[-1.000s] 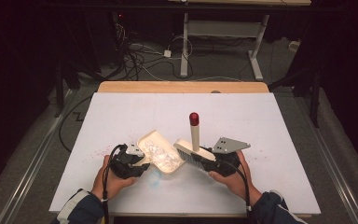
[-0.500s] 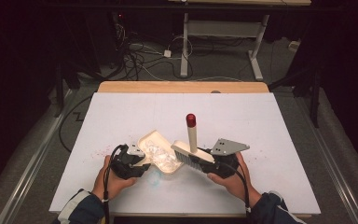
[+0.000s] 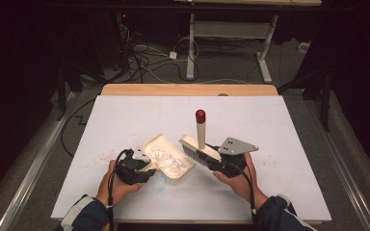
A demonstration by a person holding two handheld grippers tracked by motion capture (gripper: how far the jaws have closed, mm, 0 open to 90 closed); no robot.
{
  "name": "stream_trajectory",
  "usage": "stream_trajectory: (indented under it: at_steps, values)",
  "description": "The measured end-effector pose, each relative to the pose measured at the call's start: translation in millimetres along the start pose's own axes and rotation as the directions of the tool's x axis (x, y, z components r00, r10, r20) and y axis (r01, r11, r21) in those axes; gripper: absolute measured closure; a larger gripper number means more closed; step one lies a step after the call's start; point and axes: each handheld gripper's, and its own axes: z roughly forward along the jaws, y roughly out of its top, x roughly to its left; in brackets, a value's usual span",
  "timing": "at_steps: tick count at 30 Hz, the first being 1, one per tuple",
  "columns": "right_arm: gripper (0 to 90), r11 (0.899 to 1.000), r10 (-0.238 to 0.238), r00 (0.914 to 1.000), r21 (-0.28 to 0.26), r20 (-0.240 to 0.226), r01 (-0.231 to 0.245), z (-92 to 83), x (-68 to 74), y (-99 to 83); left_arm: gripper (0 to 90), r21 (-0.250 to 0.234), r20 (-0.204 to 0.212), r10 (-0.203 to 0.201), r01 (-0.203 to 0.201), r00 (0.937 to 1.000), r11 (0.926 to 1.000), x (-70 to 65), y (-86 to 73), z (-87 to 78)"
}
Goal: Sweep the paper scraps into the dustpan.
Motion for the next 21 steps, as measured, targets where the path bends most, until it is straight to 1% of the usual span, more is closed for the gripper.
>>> stream_trajectory:
  at_steps: [3,5,6,8,9,10,11,12,14,15,17,19,21]
  values:
    - [67.3,1.0,-0.004,1.0,0.029,-0.006,0.004,15.5,2.9,-3.8,63.6,-0.001,-0.005,0.003,-0.003,1.0,1.0,-1.6,1.0,0.4]
    - [67.4,0.999,0.004,0.9996,0.033,-0.029,-0.003,22.9,6.1,-5.9,63.6,0.002,-0.006,0.003,-0.003,1.0,1.0,-2.0,1.3,0.6]
    - [67.4,1.0,0.003,0.9996,0.028,-0.029,-0.002,25.5,8.7,-6.1,63.6,0.002,-0.006,0.001,-0.001,1.0,1.0,-2.2,1.4,0.6]
    - [67.3,0.999,-0.02,0.9994,0.029,-0.028,0.02,28.9,15.4,-4.8,63.6,0.002,-0.008,-0.003,0.003,1.0,1.0,-3.4,2.1,0.3]
    - [67.4,0.999,-0.035,0.9987,0.02,-0.037,0.036,30.3,18.2,-4.1,63.7,0.001,-0.01,-0.004,0.004,0.9999,1.0,-4.2,2.5,0.2]
    - [67.4,0.999,-0.034,0.9981,0.012,-0.051,0.034,30.8,21.2,-3.3,63.7,0.0,-0.011,-0.003,0.003,0.9999,1.0,-4.7,2.9,0.0]
    - [67.4,0.999,-0.043,0.9974,0.011,-0.058,0.043,31.3,23.7,-2.5,63.6,0.0,-0.011,-0.002,0.002,0.9999,1.0,-5.0,3.2,0.0]
    - [67.4,0.998,-0.064,0.9962,0.01,-0.06,0.064,31.9,24.9,-1.9,63.7,0.0,-0.011,-0.002,0.002,0.9999,1.0,-5.2,3.3,0.1]
    - [67.4,0.998,-0.069,0.9965,0.011,-0.046,0.07,31.0,27.7,-0.9,63.6,-0.002,-0.011,-0.002,0.002,0.9999,1.0,-5.0,3.2,0.0]
    - [67.3,0.997,-0.079,0.9961,0.013,-0.04,0.08,29.6,26.9,-0.5,63.7,-0.003,-0.011,-0.001,0.001,0.9999,1.0,-4.7,3.3,-0.2]
    - [67.3,0.998,-0.061,0.9972,-0.006,-0.044,0.061,25.8,25.1,0.6,63.7,-0.006,-0.006,-0.003,0.003,1.0,1.0,-3.9,3.4,-1.0]
    - [67.3,0.998,-0.065,0.9975,-0.015,-0.026,0.065,20.8,22.6,3.0,63.7,-0.007,-0.004,-0.004,0.004,1.0,1.0,-3.2,3.3,-1.4]
    - [67.4,0.998,-0.061,0.9979,-0.019,-0.021,0.061,15.2,18.3,5.9,63.7,-0.009,-0.004,-0.004,0.004,1.0,1.0,-2.2,3.2,-1.8]
